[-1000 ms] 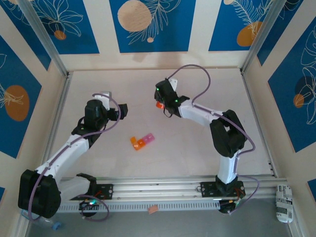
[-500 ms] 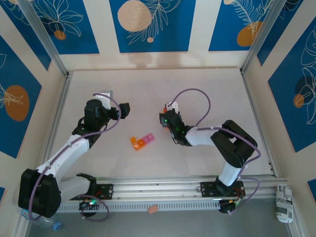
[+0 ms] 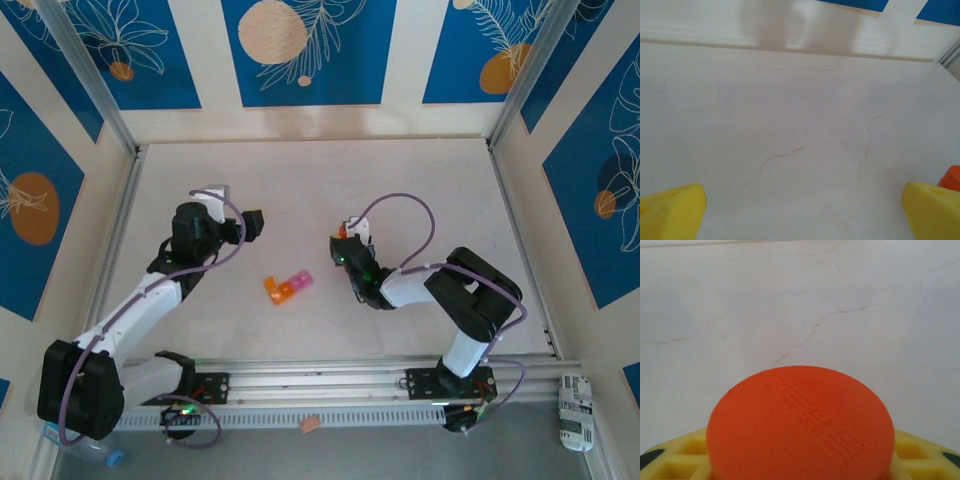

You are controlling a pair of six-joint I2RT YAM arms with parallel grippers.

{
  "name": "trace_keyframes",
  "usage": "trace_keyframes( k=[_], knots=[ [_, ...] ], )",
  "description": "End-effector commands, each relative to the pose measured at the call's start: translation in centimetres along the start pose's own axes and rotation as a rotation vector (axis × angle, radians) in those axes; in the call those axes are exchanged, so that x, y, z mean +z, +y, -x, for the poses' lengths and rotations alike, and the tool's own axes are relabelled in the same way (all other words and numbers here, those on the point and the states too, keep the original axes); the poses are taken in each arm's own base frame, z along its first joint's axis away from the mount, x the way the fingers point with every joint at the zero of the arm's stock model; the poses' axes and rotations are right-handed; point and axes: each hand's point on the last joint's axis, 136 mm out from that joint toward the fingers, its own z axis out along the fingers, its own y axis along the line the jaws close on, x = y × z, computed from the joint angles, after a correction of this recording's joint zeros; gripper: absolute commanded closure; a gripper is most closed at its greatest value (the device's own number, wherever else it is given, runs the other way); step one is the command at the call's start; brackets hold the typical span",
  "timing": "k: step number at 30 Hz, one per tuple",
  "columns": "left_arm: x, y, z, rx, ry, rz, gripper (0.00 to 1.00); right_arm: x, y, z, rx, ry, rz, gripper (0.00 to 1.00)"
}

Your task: Sort the pills into containers

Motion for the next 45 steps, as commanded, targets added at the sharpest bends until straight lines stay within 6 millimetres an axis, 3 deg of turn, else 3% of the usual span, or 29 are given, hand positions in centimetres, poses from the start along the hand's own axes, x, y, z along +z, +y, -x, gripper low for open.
trace_keyframes(
  k=[1, 9, 23, 26, 29, 30, 40, 41, 44, 45],
  knots=[
    [0.2, 0.0, 0.2, -0.018, -0.015, -0.017, 0.0, -0.5, -0.7, -0.1, 0.044, -0.034, -0.035, 0.97],
    [0.1, 0.0, 0.0, -0.025, -0.017, -0.019, 0.0, -1.5, -1.5, -1.6, 0.046, -0.011, -0.049, 0.74],
    [-0.2, 0.0, -0.1, -0.029, -0.02, -0.019, 0.0, -2.5, -0.7, -2.6, 0.023, 0.009, -0.037, 0.54],
    [-0.2, 0.0, -0.2, -0.033, -0.02, -0.021, 0.0, -2.6, -0.6, -2.9, 0.016, 0.015, -0.039, 0.45],
    [-0.2, 0.0, -0.3, -0.035, -0.02, -0.02, 0.0, -2.7, -0.5, -3.3, 0.011, 0.023, -0.046, 0.44],
    [-0.2, 0.0, -0.3, -0.036, -0.02, -0.018, 0.0, -2.8, -0.6, -3.4, 0.012, 0.025, -0.051, 0.37],
    [-0.3, 0.0, -0.4, -0.041, -0.023, -0.021, 0.0, -3.6, -0.7, -4.4, -0.009, 0.046, -0.062, 0.33],
    [-0.3, 0.0, -0.4, -0.041, -0.023, -0.021, 0.0, -3.7, -0.7, -4.3, -0.012, 0.046, -0.061, 0.25],
    [-0.4, 0.0, -0.4, -0.041, -0.023, -0.02, 0.0, -4.0, -0.4, -3.9, -0.011, 0.052, -0.04, 0.21],
    [-0.4, 0.1, -0.4, -0.041, -0.023, -0.017, 0.0, -4.2, -0.2, -3.6, -0.008, 0.06, -0.032, 0.09]
  ],
)
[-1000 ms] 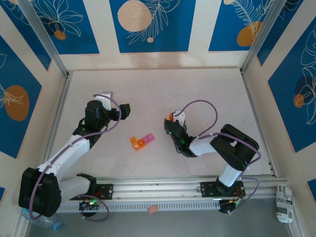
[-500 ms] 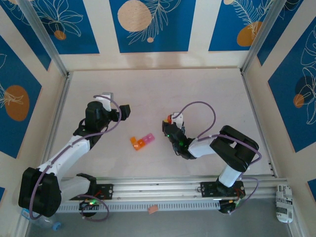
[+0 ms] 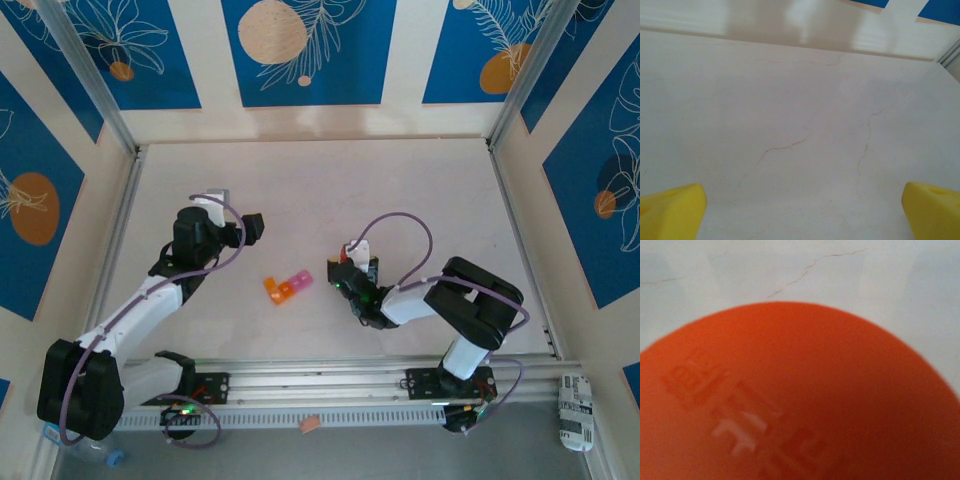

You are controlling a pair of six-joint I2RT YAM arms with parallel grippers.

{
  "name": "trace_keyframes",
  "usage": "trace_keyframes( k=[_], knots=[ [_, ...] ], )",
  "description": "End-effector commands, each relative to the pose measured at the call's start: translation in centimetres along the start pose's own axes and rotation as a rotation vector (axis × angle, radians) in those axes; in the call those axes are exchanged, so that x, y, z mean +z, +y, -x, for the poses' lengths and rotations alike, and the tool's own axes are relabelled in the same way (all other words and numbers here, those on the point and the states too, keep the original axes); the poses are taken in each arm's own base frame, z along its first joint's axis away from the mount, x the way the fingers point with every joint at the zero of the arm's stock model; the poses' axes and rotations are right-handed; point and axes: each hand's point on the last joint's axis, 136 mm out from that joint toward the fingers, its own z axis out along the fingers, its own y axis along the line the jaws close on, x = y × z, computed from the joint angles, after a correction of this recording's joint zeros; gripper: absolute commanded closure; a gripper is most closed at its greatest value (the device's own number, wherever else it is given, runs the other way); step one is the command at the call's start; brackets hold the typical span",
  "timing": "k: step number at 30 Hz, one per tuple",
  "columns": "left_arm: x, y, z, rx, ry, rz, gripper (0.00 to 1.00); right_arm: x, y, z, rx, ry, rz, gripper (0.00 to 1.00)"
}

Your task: Sort the pills into containers

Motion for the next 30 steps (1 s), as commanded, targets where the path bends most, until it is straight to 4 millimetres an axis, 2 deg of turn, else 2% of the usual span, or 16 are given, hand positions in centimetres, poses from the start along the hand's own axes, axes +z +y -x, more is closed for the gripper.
trace_keyframes(
  k=[1, 5, 11, 14, 17, 20, 24, 30],
  knots=[
    [-0.5, -0.1, 0.6, -0.012, -0.027, -0.013, 0.0, -0.9, 0.1, 1.4, 0.027, -0.008, 0.015, 0.08],
    [-0.5, 0.2, 0.5, -0.011, -0.02, 0.006, 0.0, -2.1, 0.3, 3.2, 0.04, -0.003, 0.057, 0.07],
    [-0.5, 0.7, 0.5, -0.012, -0.016, 0.038, 0.0, -5.2, 0.0, 7.2, 0.08, -0.007, 0.14, 0.06],
    [-0.6, 1.1, 0.3, -0.015, -0.006, 0.061, 0.0, -7.0, 1.1, 9.0, 0.1, 0.059, 0.256, 0.08],
    [-0.6, 1.5, -0.1, -0.02, 0.013, 0.077, 0.0, -8.8, 3.0, 10.3, 0.13, 0.182, 0.404, 0.11],
    [-0.4, 2.1, -0.9, -0.026, 0.055, 0.109, 0.0, -10.2, 5.2, 10.9, 0.135, 0.309, 0.521, 0.18],
    [-0.1, 3.4, -2.0, -0.035, 0.121, 0.177, 0.0, -11.5, 8.3, 10.9, 0.128, 0.448, 0.646, 0.37],
    [-0.3, 5.3, -3.8, -0.073, 0.265, 0.267, 0.0, -10.9, 11.3, 8.7, 0.102, 0.594, 0.708, 0.65]
  ],
)
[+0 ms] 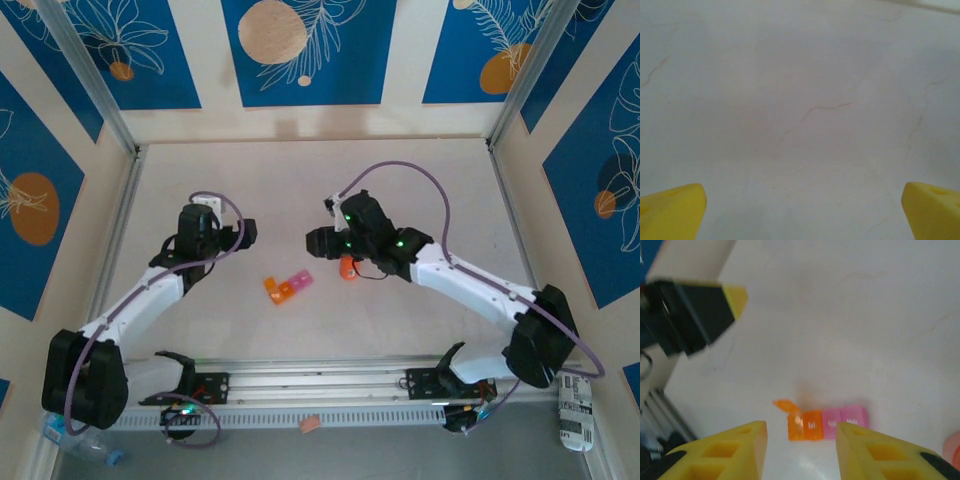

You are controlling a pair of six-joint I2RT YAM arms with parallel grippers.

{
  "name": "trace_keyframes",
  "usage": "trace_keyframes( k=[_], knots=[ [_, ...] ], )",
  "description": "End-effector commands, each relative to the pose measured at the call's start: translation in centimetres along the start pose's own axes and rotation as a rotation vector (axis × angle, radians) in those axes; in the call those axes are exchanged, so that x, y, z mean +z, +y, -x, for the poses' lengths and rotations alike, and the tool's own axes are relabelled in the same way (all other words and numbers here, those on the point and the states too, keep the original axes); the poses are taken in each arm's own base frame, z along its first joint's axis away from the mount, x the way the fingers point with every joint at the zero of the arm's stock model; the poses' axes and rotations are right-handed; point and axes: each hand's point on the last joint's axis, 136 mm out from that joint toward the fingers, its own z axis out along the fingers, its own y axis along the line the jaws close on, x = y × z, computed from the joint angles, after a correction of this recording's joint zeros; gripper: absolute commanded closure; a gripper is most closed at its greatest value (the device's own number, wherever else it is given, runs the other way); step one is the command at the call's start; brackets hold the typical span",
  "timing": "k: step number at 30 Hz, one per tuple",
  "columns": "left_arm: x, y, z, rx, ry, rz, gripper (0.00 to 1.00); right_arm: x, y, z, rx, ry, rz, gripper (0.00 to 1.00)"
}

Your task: Sort the pills into containers

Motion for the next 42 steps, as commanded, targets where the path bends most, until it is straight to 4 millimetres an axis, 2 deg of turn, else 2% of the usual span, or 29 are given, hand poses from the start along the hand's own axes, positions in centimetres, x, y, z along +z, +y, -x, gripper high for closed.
trace_keyframes(
  k=[1, 6, 10, 14, 21, 26, 30, 42],
  knots=[
    [-0.2, 1.7, -0.9, -0.032, 0.103, 0.081, 0.0, 1.6, 1.0, -3.1, 0.013, 0.184, 0.058, 0.69],
    [0.1, 2.7, -3.1, -0.07, 0.225, 0.098, 0.01, 4.9, 0.5, -4.7, 0.004, 0.295, 0.022, 0.85],
    [0.2, 2.3, -4.9, -0.09, 0.304, 0.065, 0.08, 7.6, 0.1, -6.0, 0.0, 0.368, -0.01, 0.91],
    [0.2, 1.7, -6.2, -0.105, 0.359, 0.021, 0.21, 9.5, 0.5, -7.0, -0.023, 0.409, -0.019, 0.93],
    [0.0, 0.4, -7.2, -0.13, 0.394, -0.059, 0.52, 12.0, 0.4, -9.1, -0.041, 0.473, -0.051, 0.96],
    [0.1, -0.5, -8.4, -0.149, 0.433, -0.109, 0.64, 13.3, -0.3, -9.9, -0.036, 0.495, -0.076, 0.97],
    [0.3, -1.2, -9.3, -0.152, 0.464, -0.143, 0.69, 13.8, -0.8, -10.5, -0.02, 0.508, -0.084, 0.98],
    [0.9, -3.3, -11.8, -0.136, 0.532, -0.189, 0.71, 14.3, -2.4, -12.1, 0.015, 0.533, -0.115, 1.0]
  ],
)
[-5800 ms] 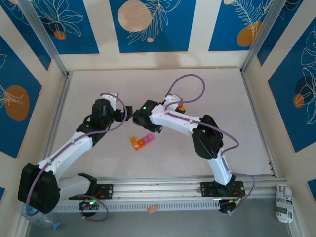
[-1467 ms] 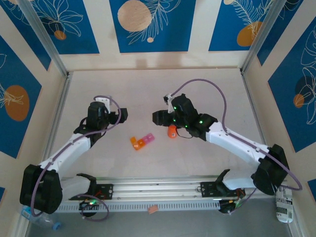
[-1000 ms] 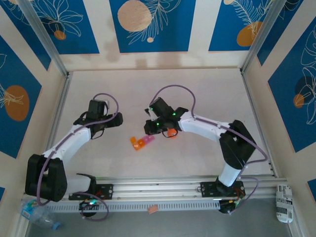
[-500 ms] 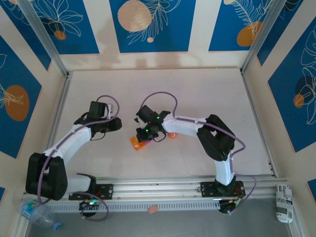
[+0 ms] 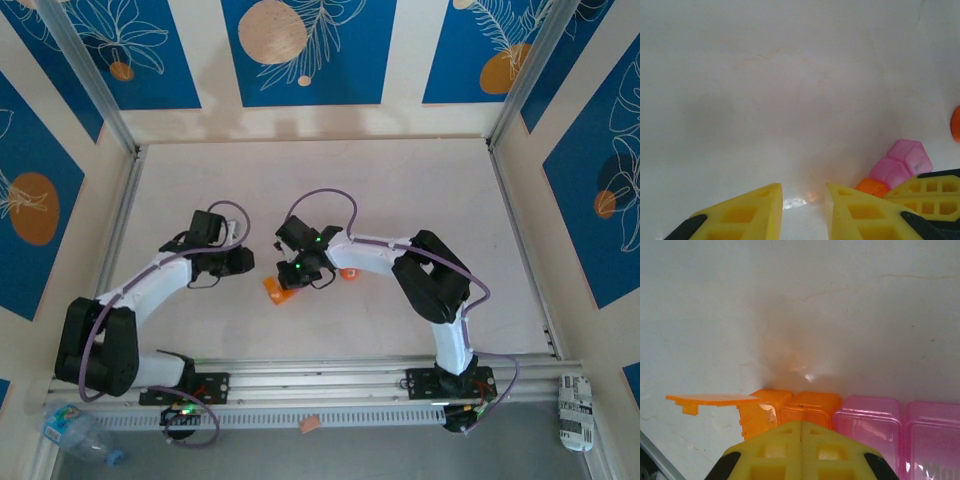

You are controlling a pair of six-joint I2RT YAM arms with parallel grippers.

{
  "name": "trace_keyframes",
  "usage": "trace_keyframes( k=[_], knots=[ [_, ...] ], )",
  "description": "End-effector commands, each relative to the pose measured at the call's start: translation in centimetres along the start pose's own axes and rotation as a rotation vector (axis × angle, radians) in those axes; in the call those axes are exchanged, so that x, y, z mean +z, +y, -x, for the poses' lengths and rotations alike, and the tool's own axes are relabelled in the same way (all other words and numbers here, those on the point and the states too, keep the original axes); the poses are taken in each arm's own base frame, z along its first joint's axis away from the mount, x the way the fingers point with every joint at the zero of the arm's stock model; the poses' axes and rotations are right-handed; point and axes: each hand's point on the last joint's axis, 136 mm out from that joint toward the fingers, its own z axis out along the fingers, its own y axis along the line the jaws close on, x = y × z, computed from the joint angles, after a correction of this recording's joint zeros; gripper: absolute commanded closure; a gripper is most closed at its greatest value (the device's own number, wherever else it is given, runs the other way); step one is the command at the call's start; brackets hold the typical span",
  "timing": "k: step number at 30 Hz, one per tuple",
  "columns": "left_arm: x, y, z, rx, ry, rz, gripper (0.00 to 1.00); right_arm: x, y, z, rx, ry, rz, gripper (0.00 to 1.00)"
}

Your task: Sort the pills into containers

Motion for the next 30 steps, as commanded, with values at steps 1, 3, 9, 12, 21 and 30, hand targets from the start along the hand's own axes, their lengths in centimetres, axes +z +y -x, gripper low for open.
trace_keyframes(
  k=[1, 3, 9, 12, 21, 30],
  knots=[
    [1.2, -0.7, -1.4, -0.004, 0.048, -0.026, 0.71, 1.0, -1.0, -0.9, 0.033, 0.032, -0.011, 1.0],
    [1.7, -1.0, -1.8, 0.006, 0.067, -0.029, 0.71, 1.1, -1.2, -1.0, 0.036, 0.031, -0.013, 1.0],
    [2.9, -1.9, -3.3, 0.032, 0.115, -0.034, 0.75, 1.3, -1.4, -1.2, 0.044, 0.03, -0.015, 1.0],
    [3.0, -2.2, -3.7, 0.035, 0.117, -0.037, 0.76, 1.4, -1.5, -1.3, 0.05, 0.031, -0.016, 1.0],
    [2.6, -3.2, -5.1, 0.059, 0.133, -0.054, 0.78, 1.7, -2.3, -1.4, 0.079, 0.03, -0.017, 1.0],
    [2.8, -3.4, -6.6, 0.092, 0.156, -0.034, 0.8, 1.9, -2.7, -1.7, 0.096, 0.036, -0.021, 1.0]
  ],
)
